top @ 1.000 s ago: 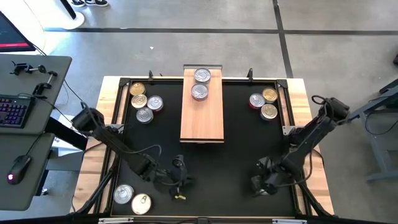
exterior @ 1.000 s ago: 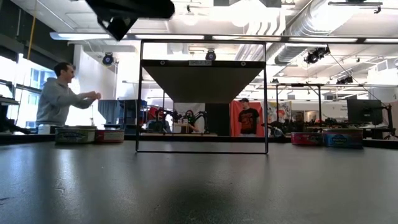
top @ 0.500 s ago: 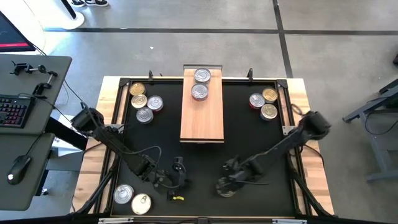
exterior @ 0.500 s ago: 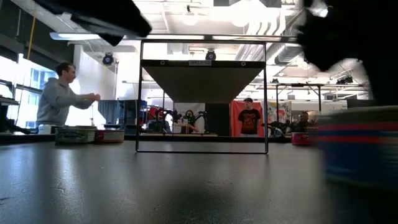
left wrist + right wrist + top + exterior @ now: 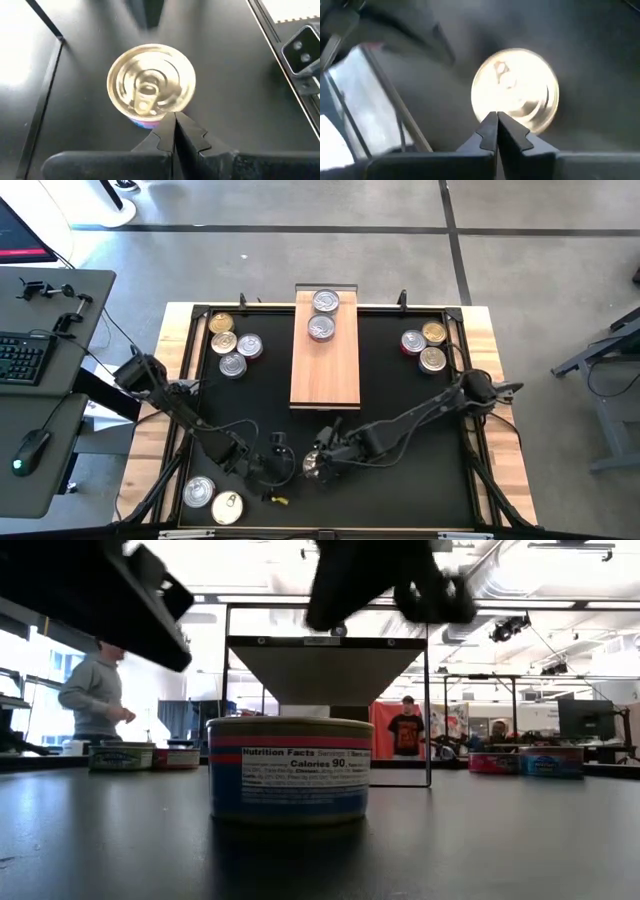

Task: Stack canned seafood by type on shelf
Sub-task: Put the blue pink tuna can on the shelf

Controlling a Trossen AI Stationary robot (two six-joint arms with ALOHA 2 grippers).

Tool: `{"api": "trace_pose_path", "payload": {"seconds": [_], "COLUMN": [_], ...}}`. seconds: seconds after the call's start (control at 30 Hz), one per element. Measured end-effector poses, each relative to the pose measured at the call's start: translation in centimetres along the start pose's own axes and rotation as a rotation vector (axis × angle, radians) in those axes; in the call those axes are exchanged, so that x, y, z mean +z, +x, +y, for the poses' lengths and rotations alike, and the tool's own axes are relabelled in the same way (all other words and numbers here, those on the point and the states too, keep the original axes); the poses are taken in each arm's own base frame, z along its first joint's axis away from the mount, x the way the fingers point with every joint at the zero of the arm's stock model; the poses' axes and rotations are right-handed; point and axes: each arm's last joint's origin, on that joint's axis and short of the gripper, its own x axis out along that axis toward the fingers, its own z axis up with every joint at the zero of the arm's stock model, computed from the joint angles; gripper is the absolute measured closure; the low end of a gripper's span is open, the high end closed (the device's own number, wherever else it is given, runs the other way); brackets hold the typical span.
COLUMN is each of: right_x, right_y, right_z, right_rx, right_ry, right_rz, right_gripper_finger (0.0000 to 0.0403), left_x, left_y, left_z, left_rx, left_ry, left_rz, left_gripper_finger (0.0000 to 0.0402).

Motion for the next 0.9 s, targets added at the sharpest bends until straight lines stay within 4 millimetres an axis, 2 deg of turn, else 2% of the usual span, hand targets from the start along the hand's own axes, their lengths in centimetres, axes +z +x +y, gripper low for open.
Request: {"api": "trace_pose_path", "payload": {"seconds": [0.07,0.17,0.3,0.4,0.6,0.73,0.9], "right_x": [-0.6,-2.1,-4.2,-5.2,-5.0,-4.6,-4.5], "right_y": [-0.4,0.1,2.0,3.4,4.6,4.7,4.7], "right_z": [0.1,-0.8,-2.9,-4.1,-4.7,-4.4,-4.2], "right_rx": [-0.041,-0.119,-0.185,-0.183,-0.115,-0.067,-0.057], "right_ry": [-0.039,-0.054,-0.012,0.041,0.101,0.113,0.113], "right_rz": [0.029,0.071,0.138,0.14,0.073,0.046,0.035], "right_gripper_finger": [0.0403,0.0403,0.0403,0.0403,0.0403,0.0403,0.0403], "left_x": [-0.1,-0.6,-1.7,-2.0,-1.7,-2.0,-1.6], "left_y": [0.1,1.1,3.3,4.1,3.9,3.8,4.2], "left_z": [-0.2,0.3,1.1,1.5,0.9,0.5,0.1], "left_rx": [0.026,0.101,0.146,0.162,0.11,0.085,0.052], "left_ry": [-0.012,-0.035,-0.083,-0.099,-0.059,-0.048,-0.101], "left_rz": [-0.015,-0.003,0.052,0.067,0.064,0.084,0.027], "left_gripper_finger": [0.0402,0.0401,0.0402,0.0401,0.0402,0.0401,0.0401]}}
